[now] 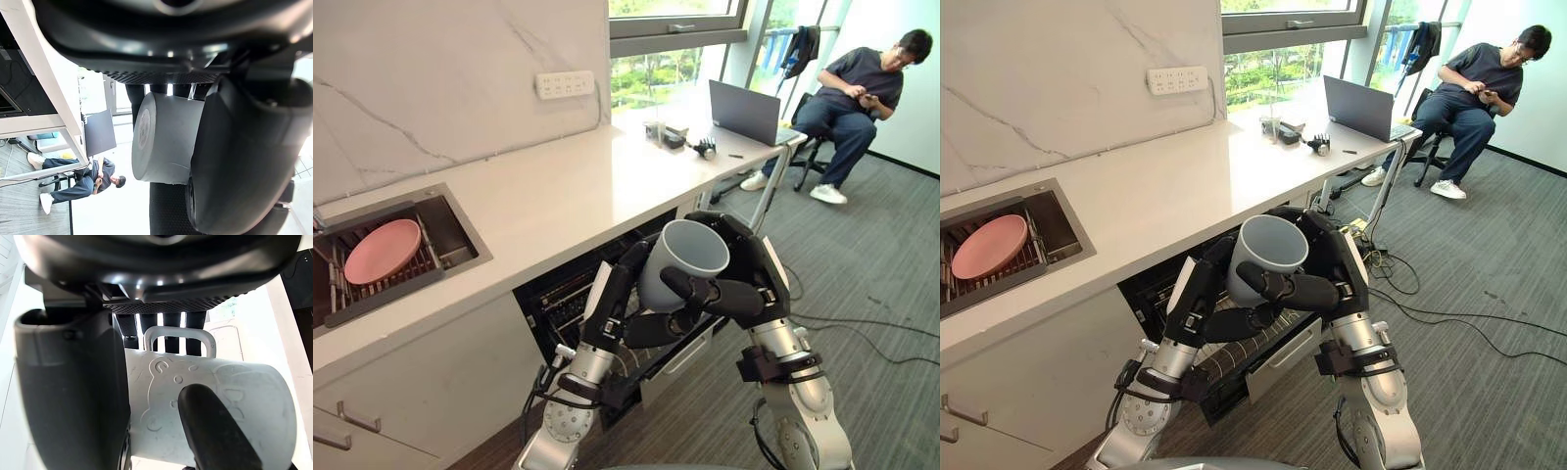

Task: Walk over to the sink, pick up the cup, carry it to the dishwasher, place the cup inside the dishwasher, then close the dishwasher door

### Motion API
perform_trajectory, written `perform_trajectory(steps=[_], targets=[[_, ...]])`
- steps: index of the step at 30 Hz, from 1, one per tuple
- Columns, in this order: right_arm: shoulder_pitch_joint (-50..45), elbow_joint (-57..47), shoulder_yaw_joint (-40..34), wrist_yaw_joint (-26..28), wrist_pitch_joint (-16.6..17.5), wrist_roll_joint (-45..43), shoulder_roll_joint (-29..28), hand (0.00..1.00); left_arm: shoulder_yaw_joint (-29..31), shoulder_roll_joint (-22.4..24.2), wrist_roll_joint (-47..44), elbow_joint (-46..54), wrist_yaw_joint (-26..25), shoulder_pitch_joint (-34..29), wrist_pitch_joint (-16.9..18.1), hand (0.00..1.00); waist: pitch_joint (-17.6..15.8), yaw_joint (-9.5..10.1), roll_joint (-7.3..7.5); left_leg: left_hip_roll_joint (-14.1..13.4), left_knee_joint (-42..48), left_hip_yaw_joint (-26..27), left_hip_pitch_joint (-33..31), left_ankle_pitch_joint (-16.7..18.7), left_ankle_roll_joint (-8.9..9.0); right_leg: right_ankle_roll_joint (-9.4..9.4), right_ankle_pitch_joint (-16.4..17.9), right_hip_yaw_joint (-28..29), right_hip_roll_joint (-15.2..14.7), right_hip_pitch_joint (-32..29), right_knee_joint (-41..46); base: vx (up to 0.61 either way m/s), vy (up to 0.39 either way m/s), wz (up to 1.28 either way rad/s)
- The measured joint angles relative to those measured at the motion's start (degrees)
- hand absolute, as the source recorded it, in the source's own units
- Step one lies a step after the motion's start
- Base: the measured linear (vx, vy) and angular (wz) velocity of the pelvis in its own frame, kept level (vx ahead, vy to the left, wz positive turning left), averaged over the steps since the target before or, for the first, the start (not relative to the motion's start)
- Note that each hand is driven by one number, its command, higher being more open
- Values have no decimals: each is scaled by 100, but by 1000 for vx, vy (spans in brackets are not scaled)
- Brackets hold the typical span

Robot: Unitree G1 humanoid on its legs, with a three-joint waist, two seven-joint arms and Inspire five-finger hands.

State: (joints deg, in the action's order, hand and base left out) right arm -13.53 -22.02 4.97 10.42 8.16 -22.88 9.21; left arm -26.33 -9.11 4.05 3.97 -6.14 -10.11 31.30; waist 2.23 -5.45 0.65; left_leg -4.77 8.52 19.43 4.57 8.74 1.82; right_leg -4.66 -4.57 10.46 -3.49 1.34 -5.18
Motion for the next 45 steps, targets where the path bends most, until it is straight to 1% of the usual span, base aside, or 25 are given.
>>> perform_trajectory(steps=[8, 13, 19, 26, 30, 35, 36, 38, 40, 41, 42, 43, 45], targets=[[-61, 0, 18, -23, 5, -59, -216, 0, 121, 61, -21, 11, 79, -1, -36, 100, -4, 19, 4, -1, -18, -6, 0, -2, 3, 41, 29, -19, -1, 0, 0, 0, 0, 0], [-198, 1, 18, -60, 5, -270, -361, 0, 158, 158, -131, 74, 247, -25, -215, 100, -10, 103, 7, -8, -58, -34, 0, -12, 16, 53, 40, -129, -1, -3, 1, 0, -2, 2], [-343, 13, 36, -69, 3, -522, -525, 0, 177, 320, -211, 77, 333, -107, -291, 100, -26, 158, 12, -6, -155, -116, 0, -52, 34, 27, 27, -275, 3, 0, 2, -4, -43, 7], [-386, 115, 55, -184, 3, -749, -630, 0, 236, 513, -306, 80, 472, -103, -564, 100, -86, 205, 21, -19, -243, -172, 60, -78, 53, 19, 20, -449, 25, 62, 22, -7, -43, 4], [-418, 116, 54, -281, 2, -749, -646, 0, 243, 594, -533, 71, 608, -101, -736, 100, -142, 291, 38, -15, -244, -184, 60, -79, 53, 18, 20, -463, 18, 73, 30, -30, -35, 2], [-416, 188, 53, -345, 2, -770, -643, 0, 278, 651, -804, -8, 693, -106, -881, 100, -202, 310, 34, -4, -275, -235, 59, -109, 55, 16, 23, -526, 10, 88, 33, -30, -36, 6], [-414, 243, 42, -410, 2, -895, -649, 0, 328, 688, -891, -65, 726, -127, -909, 100, -208, 311, 31, -3, -283, -246, 58, -114, 56, 15, 24, -545, 10, 91, 33, -35, -48, 6], [-374, 241, -332, -720, 111, -1197, -852, 0, 812, 831, -1032, -298, 689, -248, -1006, 100, -222, 306, 16, -3, -288, -261, 59, -120, 59, 14, 26, -571, 9, 100, 34, -35, -44, 4], [-221, 233, -1235, -1136, 487, -1535, -1096, 0, 1648, 834, -1326, -752, 519, -501, -1236, 100, -247, 306, 22, -3, -315, -273, 62, -136, 61, 19, 32, -589, 10, 99, 33, -29, -36, 4], [-208, 221, -1430, -1222, 602, -1613, -1088, 0, 1828, 778, -1399, -859, 473, -569, -1297, 100, -262, 308, 27, -3, -320, -277, 62, -138, 62, 21, 34, -594, 10, 100, 33, -25, -46, 3], [-199, 169, -1789, -1376, 776, -1672, -1068, 0, 2129, 664, -1492, -1020, 385, -738, -1418, 100, -298, 310, 35, -4, -326, -280, 62, -140, 63, 23, 37, -599, 11, 100, 33, -9, -34, 1], [-198, 93, -2021, -1488, 906, -1818, -1068, 0, 2326, 565, -1577, -1143, 339, -924, -1533, 100, -309, 303, 31, -4, -338, -278, 63, -140, 63, 23, 37, -606, 11, 94, 33, -9, -41, 0], [-199, 5, -2169, -1641, 1046, -1881, -1067, 0, 2446, 538, -1656, -1186, 331, -1155, -1688, 100, -309, 304, 31, -5, -354, -274, 69, -140, 63, 23, 36, -665, 9, 93, 33, -2, -17, 0]])
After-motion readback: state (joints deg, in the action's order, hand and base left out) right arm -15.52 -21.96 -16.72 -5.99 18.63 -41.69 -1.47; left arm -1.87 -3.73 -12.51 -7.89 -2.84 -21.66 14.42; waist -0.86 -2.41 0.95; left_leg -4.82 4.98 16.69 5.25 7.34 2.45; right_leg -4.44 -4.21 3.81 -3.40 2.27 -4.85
